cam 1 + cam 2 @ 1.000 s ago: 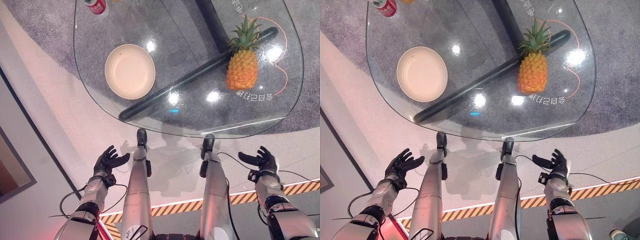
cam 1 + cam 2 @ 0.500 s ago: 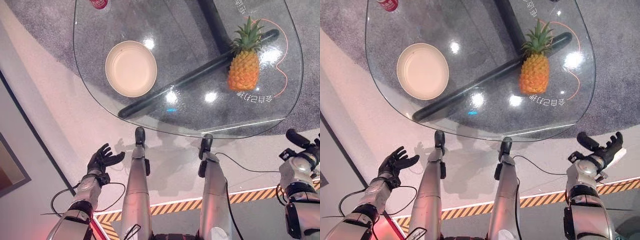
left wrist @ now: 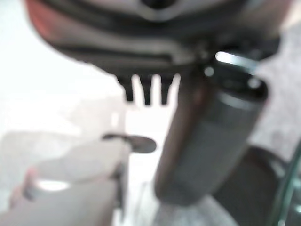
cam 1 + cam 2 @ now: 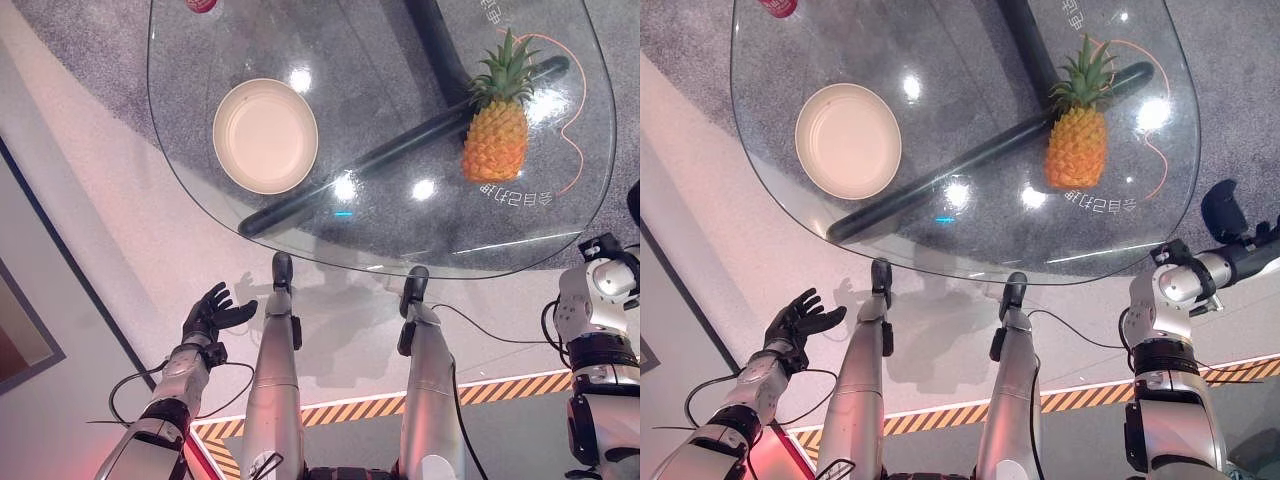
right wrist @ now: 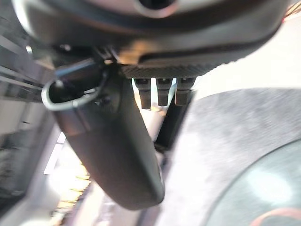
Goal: Pick up the fruit to the plate
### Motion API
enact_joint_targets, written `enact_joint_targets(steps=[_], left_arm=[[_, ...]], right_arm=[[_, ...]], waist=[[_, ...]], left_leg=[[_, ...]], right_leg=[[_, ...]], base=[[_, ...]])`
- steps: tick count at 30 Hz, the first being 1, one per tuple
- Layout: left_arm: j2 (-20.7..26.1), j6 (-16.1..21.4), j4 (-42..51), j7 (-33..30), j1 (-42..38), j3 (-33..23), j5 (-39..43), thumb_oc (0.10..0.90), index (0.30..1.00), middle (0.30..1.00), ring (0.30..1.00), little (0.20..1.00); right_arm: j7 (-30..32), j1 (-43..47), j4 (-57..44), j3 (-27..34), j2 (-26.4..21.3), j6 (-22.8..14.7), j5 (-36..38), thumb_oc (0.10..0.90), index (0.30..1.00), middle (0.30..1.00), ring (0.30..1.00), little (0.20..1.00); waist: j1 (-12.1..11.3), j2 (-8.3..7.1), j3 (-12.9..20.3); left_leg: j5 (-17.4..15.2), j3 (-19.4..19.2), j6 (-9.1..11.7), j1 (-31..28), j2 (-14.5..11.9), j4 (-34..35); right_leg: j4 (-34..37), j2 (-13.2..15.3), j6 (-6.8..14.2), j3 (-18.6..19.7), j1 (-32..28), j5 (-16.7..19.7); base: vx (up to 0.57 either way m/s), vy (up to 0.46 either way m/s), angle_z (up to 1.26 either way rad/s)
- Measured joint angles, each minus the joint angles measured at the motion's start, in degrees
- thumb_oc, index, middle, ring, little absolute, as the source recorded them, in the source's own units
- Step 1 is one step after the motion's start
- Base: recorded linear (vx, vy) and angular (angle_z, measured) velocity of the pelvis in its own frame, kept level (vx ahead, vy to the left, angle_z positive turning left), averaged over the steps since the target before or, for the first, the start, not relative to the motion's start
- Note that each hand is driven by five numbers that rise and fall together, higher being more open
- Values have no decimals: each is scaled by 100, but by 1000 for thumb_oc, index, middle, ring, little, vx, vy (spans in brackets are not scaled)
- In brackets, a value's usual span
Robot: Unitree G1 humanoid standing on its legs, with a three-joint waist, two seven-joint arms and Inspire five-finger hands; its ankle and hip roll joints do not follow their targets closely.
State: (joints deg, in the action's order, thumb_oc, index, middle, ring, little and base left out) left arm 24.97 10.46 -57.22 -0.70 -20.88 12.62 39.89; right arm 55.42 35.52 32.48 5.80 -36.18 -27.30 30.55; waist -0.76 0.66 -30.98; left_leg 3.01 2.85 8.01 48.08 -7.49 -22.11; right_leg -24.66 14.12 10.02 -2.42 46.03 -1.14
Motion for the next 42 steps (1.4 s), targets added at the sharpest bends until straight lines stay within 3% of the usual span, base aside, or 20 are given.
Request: enact_joint_targets(steps=[6, 10, 19, 25, 42], left_arm=[[-60, 1, -6, -9, 1, -4, 0, 800, 900, 900, 900, 900], [-92, 2, -5, -9, 22, -8, 0, 800, 900, 900, 900, 900], [-321, 63, -4, -6, 63, -90, -12, 800, 900, 900, 900, 900], [-428, 168, -13, -8, 105, -95, -17, 800, 900, 900, 900, 900], [-553, 222, -25, -7, 121, -113, -24, 800, 900, 900, 900, 900]], right_arm=[[498, -28, -883, -26, 2, 51, -1087, 800, 900, 900, 900, 900], [497, -63, -1235, -131, 6, 190, -1322, 800, 900, 900, 900, 900], [-1220, -313, -1668, -931, 187, 918, -1232, 800, 900, 900, 900, 900], [-1776, -382, -1669, -1093, 526, 1085, -1132, 800, 900, 900, 900, 900], [-2030, -477, -2025, -1307, 676, 1515, -1256, 800, 900, 900, 900, 900]], waist=[[3, 0, 0], [23, 0, 0], [85, 1, 0], [80, 1, 0], [75, 7, 1]], left_leg=[[-2, -16, -3, -1, 1, 0], [-3, -35, -4, -1, 7, 2], [-5, -80, -9, -2, 10, 38], [-4, -96, -10, -11, 12, 78], [15, -197, -27, -146, 18, 215]], right_leg=[[-5, 4, 0, 12, 14, 0], [3, 11, 0, 33, 32, 0], [-9, 15, 3, 75, 71, -2], [-7, 19, 4, 82, 84, -3], [-18, 56, 15, 129, 73, -3]], base=[[8, 16, 0], [4, 10, 0], [0, 0, 0], [0, 0, 0], [-1, 3, -1]])
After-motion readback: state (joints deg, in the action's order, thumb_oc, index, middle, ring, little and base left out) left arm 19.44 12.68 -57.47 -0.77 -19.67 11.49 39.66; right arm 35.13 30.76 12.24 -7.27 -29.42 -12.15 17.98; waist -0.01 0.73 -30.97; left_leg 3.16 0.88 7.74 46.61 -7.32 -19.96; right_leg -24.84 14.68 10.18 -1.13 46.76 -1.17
